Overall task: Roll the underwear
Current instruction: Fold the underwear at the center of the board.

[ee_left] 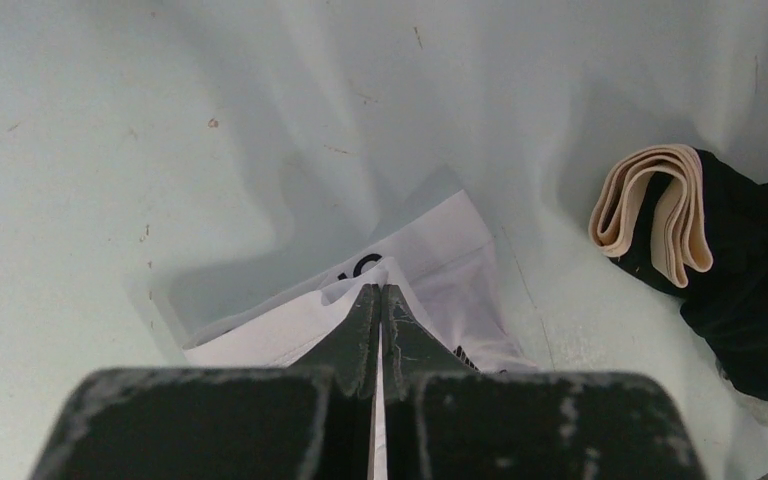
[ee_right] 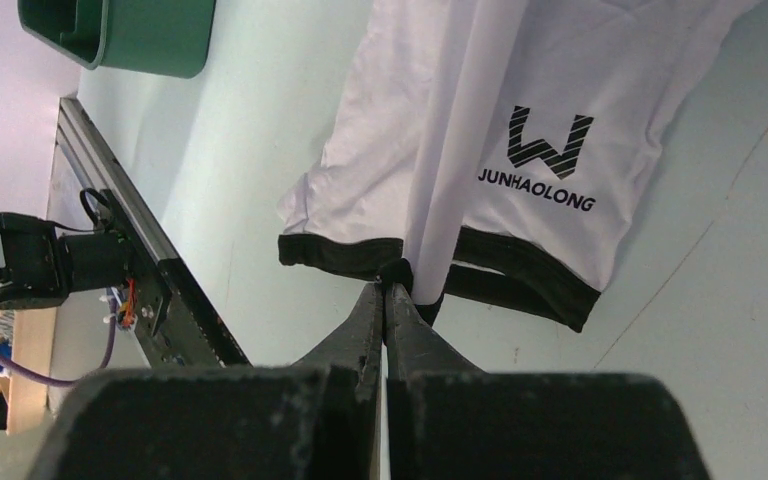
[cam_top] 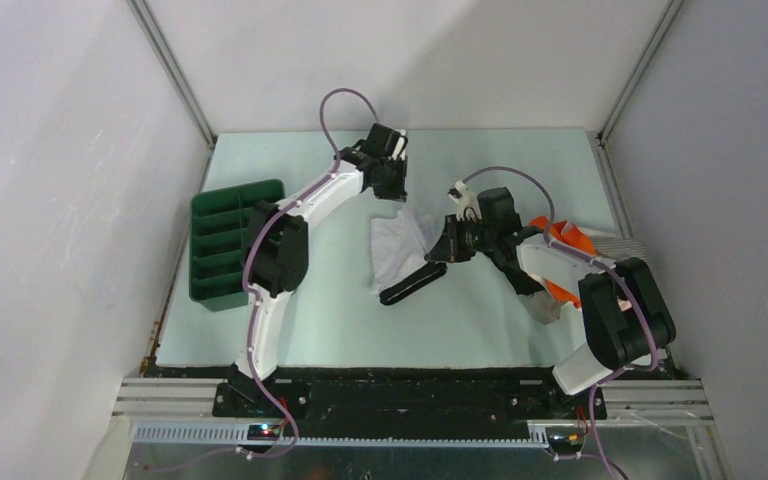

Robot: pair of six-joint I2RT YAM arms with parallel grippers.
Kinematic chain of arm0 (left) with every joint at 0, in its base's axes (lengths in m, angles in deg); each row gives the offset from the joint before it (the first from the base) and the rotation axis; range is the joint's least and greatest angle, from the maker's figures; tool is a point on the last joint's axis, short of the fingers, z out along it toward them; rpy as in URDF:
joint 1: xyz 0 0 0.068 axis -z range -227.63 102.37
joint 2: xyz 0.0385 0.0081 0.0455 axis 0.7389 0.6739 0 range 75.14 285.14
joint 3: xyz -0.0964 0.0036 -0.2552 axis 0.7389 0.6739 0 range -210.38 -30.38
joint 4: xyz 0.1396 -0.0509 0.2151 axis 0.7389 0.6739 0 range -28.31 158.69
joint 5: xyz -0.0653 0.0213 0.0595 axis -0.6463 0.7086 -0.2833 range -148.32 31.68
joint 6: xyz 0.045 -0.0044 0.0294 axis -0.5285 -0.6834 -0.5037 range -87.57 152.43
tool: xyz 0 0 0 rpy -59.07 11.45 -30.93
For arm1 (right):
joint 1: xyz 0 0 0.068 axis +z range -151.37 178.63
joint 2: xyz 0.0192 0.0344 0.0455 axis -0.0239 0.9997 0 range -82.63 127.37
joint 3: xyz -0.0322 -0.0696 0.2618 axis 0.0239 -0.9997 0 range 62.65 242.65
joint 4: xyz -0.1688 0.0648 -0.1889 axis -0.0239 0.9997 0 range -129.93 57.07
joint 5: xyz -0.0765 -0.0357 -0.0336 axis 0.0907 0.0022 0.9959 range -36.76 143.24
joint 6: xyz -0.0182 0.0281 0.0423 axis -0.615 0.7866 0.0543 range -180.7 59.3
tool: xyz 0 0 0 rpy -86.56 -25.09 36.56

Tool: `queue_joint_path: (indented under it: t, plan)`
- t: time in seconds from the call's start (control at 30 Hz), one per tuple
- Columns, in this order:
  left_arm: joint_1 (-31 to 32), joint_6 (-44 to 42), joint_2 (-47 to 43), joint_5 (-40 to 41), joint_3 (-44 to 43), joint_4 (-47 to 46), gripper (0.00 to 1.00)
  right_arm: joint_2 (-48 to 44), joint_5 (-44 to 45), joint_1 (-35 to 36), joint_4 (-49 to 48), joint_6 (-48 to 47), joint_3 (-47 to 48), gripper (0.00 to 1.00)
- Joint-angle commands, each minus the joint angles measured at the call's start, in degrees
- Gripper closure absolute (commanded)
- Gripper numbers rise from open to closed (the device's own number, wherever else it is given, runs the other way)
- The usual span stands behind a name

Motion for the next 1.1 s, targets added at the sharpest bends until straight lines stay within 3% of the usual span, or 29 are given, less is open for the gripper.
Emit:
queue_joint_path:
  t: [0.0,1.07]
  plan:
    - [0.30,0.54,0.45,3.66,-4.35,-3.54,1.00,-0.43,-0.95,-1.19,1.68,2.38,-0.71,1.00]
    - [4.51,3.55,8.39,-2.32,-6.62,-8.09,1.00,4.24,6.81,-4.18,3.04,8.07,-4.97,0.97]
